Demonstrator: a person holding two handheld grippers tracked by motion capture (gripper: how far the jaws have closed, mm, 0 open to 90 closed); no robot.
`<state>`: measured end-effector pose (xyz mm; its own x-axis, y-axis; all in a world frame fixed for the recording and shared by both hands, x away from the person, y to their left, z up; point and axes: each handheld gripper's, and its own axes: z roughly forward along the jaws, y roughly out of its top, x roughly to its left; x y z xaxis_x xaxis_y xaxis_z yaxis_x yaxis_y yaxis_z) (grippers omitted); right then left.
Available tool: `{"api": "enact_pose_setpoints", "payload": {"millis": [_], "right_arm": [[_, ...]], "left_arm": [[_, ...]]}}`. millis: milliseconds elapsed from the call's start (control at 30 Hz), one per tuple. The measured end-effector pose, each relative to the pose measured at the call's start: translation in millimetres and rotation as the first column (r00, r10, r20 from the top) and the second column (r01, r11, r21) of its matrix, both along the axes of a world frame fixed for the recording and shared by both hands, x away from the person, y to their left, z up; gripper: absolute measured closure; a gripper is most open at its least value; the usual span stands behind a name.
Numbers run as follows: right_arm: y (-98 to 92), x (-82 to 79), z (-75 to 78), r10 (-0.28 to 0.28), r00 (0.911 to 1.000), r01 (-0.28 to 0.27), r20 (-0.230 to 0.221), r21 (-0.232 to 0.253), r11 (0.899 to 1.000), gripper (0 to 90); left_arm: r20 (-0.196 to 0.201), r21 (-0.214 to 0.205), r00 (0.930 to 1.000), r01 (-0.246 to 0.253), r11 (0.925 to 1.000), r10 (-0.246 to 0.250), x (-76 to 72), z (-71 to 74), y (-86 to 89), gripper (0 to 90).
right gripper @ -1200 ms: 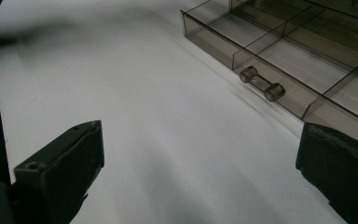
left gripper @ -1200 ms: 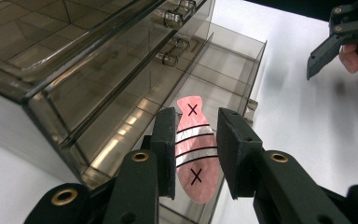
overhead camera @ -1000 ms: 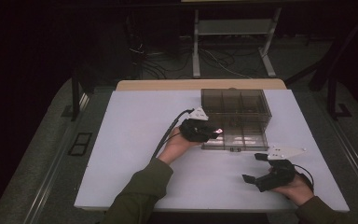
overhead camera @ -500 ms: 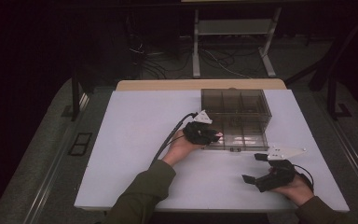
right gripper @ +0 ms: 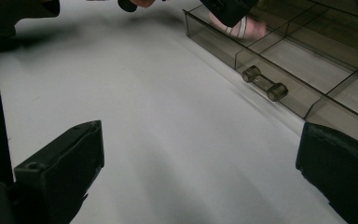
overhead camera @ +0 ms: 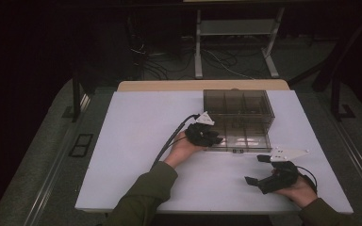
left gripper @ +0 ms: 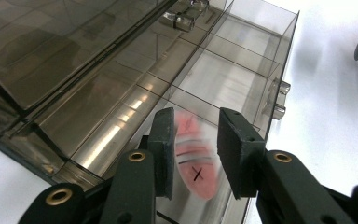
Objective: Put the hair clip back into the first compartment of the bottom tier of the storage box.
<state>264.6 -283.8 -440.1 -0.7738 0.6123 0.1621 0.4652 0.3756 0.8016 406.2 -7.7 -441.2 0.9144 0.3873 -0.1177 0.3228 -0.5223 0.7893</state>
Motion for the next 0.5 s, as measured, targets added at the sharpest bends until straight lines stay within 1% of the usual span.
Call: {"api": "enact_pose_setpoints", "payload": {"millis": [200, 267, 333, 400, 500], "right_arm": [[-0.4, 0.1, -0.3, -0.005, 1.0000, 0.005, -0.002, 0.007, 1.000, 0.4], [-0.9, 0.8, -1.0, -0.004, 1.0000, 0.004, -0.003, 0.009, 1.000, 0.4], [-1.0, 0.8, -1.1, -0.007, 1.0000, 0.007, -0.006, 0.010, 1.000, 0.4], [-1.3, 0.8, -0.9, -0.008, 0.9999, 0.008, -0.009, 0.015, 1.000, 0.4], [-1.3, 0.6, -0.8, -0.007, 0.9999, 0.007, -0.009, 0.014, 1.000, 0.4]], "left_arm": [[-0.002, -0.004, 1.0000, 0.000, 1.0000, 0.000, -0.7, 1.7, 0.5, 62.7], [-0.005, -0.011, 1.0000, -0.002, 0.9999, 0.002, -1.0, 2.5, 0.6, 60.4], [-0.003, -0.006, 1.0000, -0.005, 1.0000, 0.005, -1.2, 4.0, 1.4, 59.6], [-0.007, -0.016, 1.0000, -0.007, 0.9999, 0.006, -2.0, 5.6, 1.7, 57.8], [-0.001, -0.016, 1.0000, -0.006, 0.9999, 0.006, -2.9, 8.3, 2.6, 56.3]]}}
